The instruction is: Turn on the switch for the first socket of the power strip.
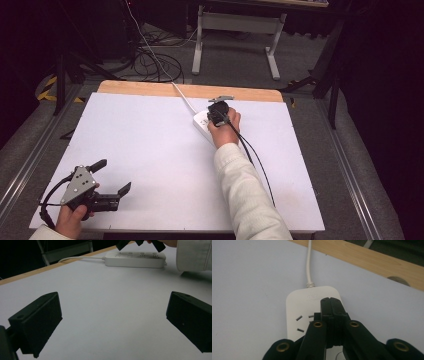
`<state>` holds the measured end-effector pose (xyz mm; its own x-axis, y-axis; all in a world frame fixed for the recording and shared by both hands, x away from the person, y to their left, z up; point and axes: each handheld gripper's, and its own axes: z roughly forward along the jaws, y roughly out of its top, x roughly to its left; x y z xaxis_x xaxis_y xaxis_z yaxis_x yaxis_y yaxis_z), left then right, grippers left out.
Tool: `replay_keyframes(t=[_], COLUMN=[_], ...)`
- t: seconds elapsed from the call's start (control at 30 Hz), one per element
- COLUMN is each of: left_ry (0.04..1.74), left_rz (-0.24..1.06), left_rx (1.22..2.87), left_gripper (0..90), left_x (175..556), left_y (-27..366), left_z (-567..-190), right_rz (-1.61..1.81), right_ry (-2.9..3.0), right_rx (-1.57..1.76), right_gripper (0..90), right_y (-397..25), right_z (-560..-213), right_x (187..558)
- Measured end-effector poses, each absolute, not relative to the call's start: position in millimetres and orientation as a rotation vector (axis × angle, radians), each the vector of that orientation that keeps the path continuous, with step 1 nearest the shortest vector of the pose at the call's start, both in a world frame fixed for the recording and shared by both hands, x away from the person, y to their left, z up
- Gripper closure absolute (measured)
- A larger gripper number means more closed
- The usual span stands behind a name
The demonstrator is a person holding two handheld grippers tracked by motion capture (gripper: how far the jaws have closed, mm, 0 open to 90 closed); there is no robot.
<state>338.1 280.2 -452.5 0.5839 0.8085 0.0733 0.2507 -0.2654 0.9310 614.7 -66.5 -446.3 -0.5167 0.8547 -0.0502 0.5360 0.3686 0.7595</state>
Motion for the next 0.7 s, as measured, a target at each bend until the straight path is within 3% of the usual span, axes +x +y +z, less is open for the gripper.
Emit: replay_keyframes(t=[0.3,0.7], left_ry=[0.858,0.864], left_rz=[0.693,0.682], left_rx=[1.812,1.808], left_gripper=[0.8,0.8], left_x=[338.3,339.5], left_y=[278.9,277.7], left_z=[-452.1,-452.9], right_rz=[1.103,1.169], right_ry=[2.184,2.169], right_rx=[1.127,1.083], right_gripper=[90.0,82.6], right_y=[-67.5,-86.2], right_z=[-414.0,-385.2], right_x=[596.6,578.0])
